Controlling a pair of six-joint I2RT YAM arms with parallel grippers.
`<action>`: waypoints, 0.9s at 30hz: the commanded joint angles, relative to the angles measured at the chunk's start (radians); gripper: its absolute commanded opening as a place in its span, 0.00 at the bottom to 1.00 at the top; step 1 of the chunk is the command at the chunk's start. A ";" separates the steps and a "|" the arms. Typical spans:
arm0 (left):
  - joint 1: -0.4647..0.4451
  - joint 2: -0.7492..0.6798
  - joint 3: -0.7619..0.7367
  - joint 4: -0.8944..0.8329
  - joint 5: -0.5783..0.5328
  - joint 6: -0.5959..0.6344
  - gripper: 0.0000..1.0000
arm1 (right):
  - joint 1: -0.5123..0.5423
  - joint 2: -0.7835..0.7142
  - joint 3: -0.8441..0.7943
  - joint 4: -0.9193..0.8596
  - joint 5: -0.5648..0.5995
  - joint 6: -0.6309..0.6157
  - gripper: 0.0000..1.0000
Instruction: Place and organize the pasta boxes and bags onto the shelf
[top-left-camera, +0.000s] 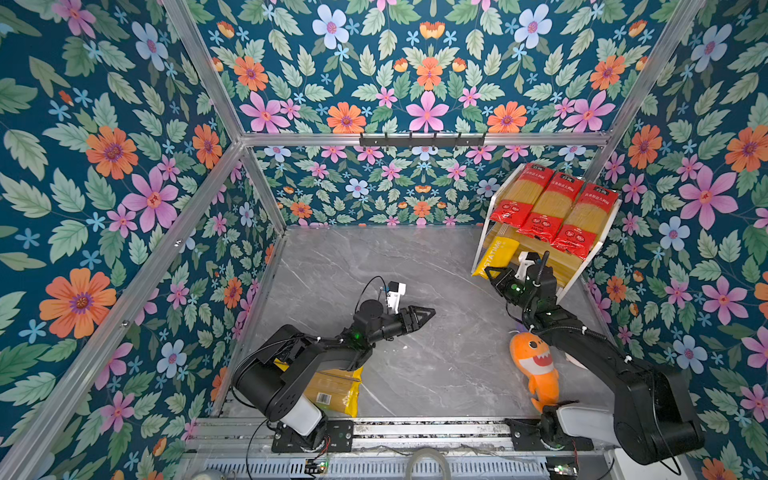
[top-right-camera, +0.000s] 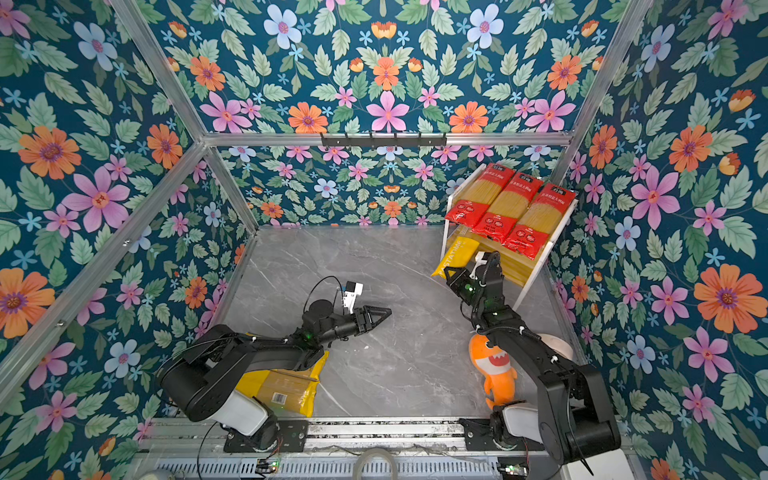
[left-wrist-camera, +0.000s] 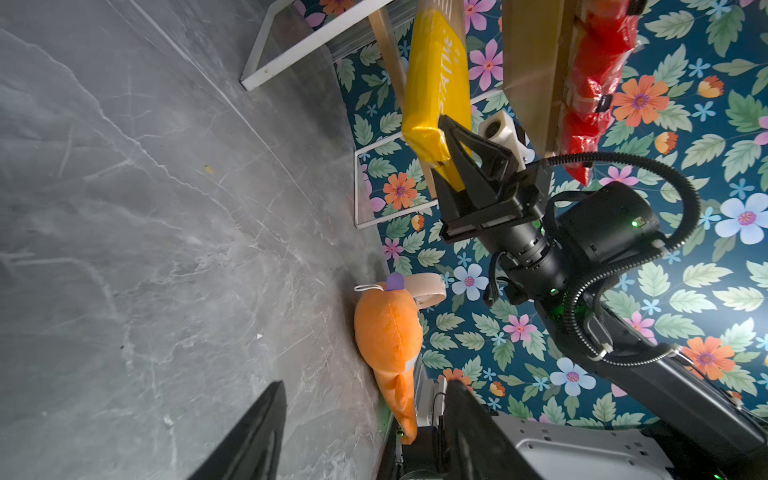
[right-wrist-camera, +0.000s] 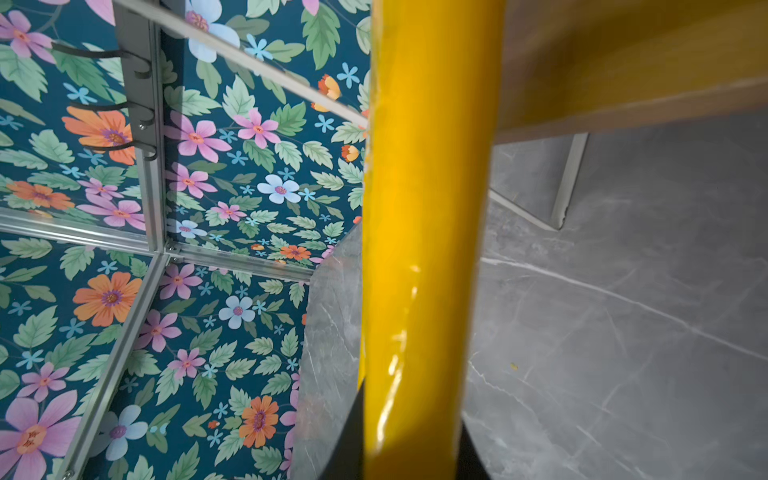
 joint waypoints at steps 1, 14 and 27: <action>0.000 0.010 0.006 0.003 -0.007 0.020 0.63 | -0.010 0.017 0.007 0.181 0.016 -0.034 0.19; -0.001 0.028 0.011 0.011 -0.022 0.014 0.63 | -0.010 -0.008 -0.092 0.228 0.032 0.045 0.52; -0.009 0.079 0.024 0.030 -0.029 0.005 0.62 | 0.049 -0.006 -0.235 0.424 0.102 0.112 0.46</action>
